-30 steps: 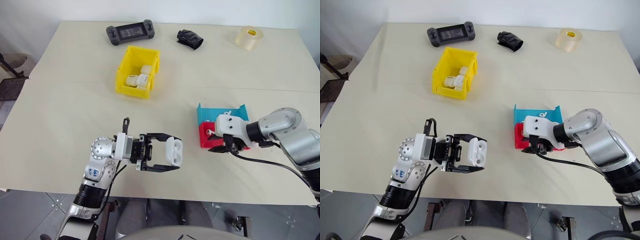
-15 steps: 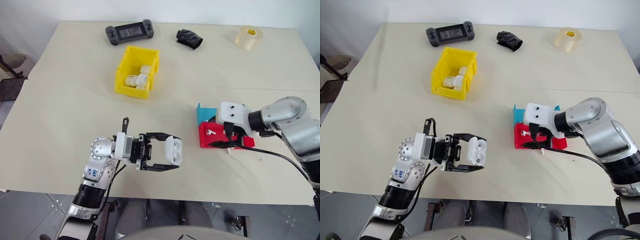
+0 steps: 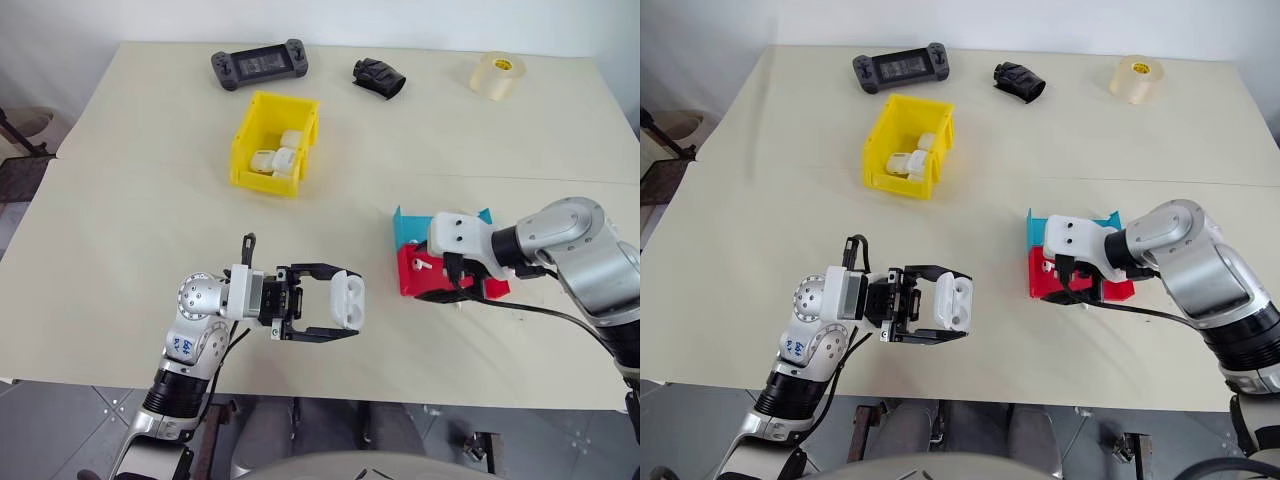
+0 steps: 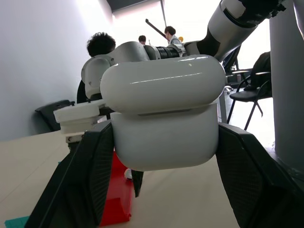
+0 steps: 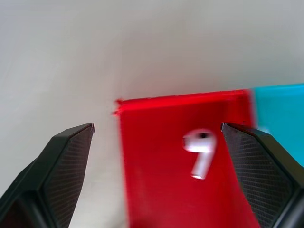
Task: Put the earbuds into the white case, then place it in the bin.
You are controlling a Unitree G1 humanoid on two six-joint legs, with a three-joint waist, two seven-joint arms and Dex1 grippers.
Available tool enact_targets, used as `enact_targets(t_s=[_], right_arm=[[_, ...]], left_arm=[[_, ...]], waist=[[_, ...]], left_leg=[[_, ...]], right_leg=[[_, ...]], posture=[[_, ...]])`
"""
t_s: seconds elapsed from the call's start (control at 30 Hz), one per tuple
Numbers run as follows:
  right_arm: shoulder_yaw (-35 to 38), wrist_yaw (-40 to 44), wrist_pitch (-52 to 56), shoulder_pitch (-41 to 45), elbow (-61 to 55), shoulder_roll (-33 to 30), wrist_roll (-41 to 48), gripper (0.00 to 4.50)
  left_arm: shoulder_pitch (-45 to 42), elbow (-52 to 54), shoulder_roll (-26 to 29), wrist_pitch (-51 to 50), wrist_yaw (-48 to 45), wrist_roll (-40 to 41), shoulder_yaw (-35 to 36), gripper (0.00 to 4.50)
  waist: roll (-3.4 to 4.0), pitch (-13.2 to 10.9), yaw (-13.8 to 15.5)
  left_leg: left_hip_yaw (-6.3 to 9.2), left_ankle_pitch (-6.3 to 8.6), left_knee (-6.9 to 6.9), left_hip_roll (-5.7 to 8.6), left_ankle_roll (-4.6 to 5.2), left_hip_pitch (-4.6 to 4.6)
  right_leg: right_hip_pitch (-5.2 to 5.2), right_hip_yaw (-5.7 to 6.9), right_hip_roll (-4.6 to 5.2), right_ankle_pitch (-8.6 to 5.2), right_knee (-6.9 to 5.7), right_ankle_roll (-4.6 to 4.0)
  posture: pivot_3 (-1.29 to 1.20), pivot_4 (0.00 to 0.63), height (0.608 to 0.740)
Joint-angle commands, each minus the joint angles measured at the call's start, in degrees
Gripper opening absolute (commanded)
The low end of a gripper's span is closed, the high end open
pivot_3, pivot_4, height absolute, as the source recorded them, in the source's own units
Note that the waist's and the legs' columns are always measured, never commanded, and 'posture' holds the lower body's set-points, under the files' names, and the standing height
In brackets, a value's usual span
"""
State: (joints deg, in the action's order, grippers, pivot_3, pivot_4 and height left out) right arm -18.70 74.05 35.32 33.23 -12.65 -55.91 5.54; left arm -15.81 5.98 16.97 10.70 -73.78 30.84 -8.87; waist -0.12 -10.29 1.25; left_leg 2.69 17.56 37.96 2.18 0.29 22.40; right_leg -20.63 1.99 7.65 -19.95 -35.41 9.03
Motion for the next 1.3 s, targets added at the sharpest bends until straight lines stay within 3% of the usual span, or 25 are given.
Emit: enact_targets(t_s=[0.03, 0.6, 1.03, 1.3], right_arm=[[0.0, -0.6, -0.1, 0.5, 0.0, -0.2, -1.2, 4.47], [-0.2, -0.7, 1.8, 0.2, 0.4, -0.3, -3.2, 4.47], [9.4, -10.5, 21.6, -6.4, -10.5, 0.5, 4.2, 4.47], [10.3, -20.1, 34.1, -6.8, -15.6, 3.8, 7.1, 4.47]], left_arm=[[0.0, 1.6, 0.2, 0.5, 0.6, 0.4, 0.5, 2.83], [0.0, 1.7, 0.4, 0.6, 0.6, 0.3, 0.5, 2.83], [0.9, 2.2, 0.8, 0.5, 0.9, 0.5, 0.6, 2.83], [0.9, 2.2, 0.9, 0.4, 0.6, 0.6, 0.2, 2.83]], waist=[[0.00, 0.0, 0.0], [0.00, 0.0, 0.0], [0.01, 0.0, 0.1], [0.01, 0.0, 0.1]], left_leg=[[0.00, 0.00, 0.00, 0.01, 0.00, 0.00], [0.00, 0.00, -0.01, 0.00, 0.00, 0.00], [0.04, 0.01, -0.04, -0.01, -0.02, 0.04], [0.05, 0.01, -0.07, -0.01, -0.02, 0.05]], right_leg=[[0.00, 0.00, 0.01, 0.00, 0.00, 0.00], [0.00, 0.01, 0.00, 0.00, 0.02, 0.00], [0.00, 0.04, 0.01, 0.00, 0.11, 0.00], [0.00, 0.05, 0.01, 0.00, 0.16, 0.00]], posture=[[0.00, 0.150, 0.740], [0.00, 0.150, 0.740], [0.00, 0.150, 0.740], [0.00, 0.150, 0.740]])
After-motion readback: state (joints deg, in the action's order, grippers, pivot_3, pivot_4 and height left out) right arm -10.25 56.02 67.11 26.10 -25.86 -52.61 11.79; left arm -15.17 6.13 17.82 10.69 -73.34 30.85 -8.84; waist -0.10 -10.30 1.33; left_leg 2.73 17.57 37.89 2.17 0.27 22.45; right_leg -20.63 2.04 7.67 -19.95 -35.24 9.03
